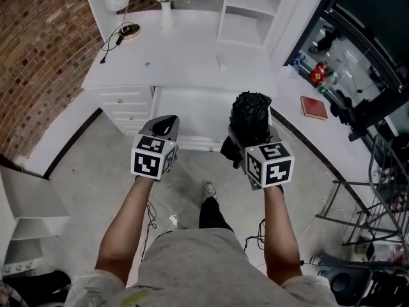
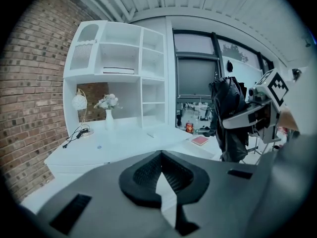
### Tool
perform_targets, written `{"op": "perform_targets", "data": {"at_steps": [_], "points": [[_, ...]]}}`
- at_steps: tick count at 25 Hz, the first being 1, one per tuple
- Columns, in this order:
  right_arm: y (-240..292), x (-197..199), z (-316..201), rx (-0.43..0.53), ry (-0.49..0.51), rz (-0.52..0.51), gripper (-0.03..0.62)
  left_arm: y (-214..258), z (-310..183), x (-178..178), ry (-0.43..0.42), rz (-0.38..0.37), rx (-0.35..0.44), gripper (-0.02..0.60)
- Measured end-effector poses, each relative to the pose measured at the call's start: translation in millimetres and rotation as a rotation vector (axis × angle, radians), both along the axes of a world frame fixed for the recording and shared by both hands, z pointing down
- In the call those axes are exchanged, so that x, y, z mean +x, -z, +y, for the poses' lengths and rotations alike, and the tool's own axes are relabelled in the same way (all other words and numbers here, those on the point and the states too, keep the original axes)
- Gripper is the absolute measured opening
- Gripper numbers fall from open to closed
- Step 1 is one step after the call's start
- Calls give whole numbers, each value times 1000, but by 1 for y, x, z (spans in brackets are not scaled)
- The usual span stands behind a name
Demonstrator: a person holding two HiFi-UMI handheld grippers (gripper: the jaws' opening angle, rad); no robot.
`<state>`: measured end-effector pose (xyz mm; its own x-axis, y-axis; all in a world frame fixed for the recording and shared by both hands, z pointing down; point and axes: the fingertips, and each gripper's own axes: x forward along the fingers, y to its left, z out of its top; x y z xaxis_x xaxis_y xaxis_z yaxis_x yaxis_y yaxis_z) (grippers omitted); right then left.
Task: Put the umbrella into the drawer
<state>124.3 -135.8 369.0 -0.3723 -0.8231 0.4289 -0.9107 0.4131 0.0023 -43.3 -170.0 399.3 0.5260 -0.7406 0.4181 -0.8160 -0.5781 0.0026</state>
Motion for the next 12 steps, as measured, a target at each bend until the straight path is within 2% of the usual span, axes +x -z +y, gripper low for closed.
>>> {"op": "perform_targets", "data": {"at_steps": [12], "points": [[-20, 18, -53, -163, 115, 22, 250, -8, -59, 21, 60, 1, -29, -6]]}}
